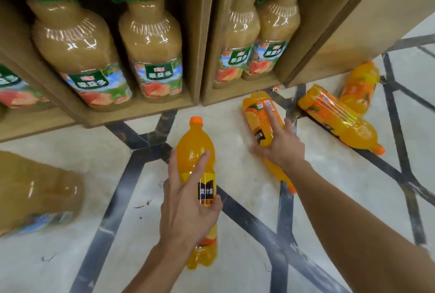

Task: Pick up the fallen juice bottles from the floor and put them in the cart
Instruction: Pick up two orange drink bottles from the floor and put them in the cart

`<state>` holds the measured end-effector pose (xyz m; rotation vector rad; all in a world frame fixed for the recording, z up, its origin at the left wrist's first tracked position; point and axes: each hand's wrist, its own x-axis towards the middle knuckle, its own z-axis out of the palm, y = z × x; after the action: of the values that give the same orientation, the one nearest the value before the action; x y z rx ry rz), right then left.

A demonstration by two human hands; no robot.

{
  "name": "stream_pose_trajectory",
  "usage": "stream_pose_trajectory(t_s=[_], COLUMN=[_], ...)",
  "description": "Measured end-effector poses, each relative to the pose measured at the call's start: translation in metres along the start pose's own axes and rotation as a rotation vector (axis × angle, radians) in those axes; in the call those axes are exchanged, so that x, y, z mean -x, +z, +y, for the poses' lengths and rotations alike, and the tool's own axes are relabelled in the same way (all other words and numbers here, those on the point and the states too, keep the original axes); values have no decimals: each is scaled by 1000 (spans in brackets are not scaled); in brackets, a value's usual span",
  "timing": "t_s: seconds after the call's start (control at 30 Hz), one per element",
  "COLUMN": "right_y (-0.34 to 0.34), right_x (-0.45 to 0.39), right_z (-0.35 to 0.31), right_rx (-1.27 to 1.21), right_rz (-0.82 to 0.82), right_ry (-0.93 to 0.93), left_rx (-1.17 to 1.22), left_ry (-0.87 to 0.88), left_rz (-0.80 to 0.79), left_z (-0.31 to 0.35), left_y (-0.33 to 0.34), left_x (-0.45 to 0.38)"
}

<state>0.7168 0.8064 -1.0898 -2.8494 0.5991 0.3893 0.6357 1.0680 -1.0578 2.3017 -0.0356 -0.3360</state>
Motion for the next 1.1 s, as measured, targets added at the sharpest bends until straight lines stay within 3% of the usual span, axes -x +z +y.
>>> stream_pose_trajectory(t_s=[0.23, 0.4, 0.53, 0.77, 0.93, 1.1], right_y=[-21, -96, -205, -459, -621, -716], right_x=[34, 113, 181, 334, 477, 619], right_z=[-7, -15, -17, 5, 42, 100], right_rx=[-49, -66, -165, -307, -385, -462], right_rz=[-41, -27, 40, 156, 227, 392], right_ry=[14, 3, 21, 108, 268, 451], left_rx=[198, 306, 312, 299, 236, 211], left_ry=[-39, -25, -1, 24, 160, 351], left_rz=[47, 81, 71, 9, -77, -166], left_z=[19, 85, 171, 376, 530, 652], left_y=[-21, -79, -152, -298, -378, -408], left_x=[3, 42, 81, 175, 265, 347])
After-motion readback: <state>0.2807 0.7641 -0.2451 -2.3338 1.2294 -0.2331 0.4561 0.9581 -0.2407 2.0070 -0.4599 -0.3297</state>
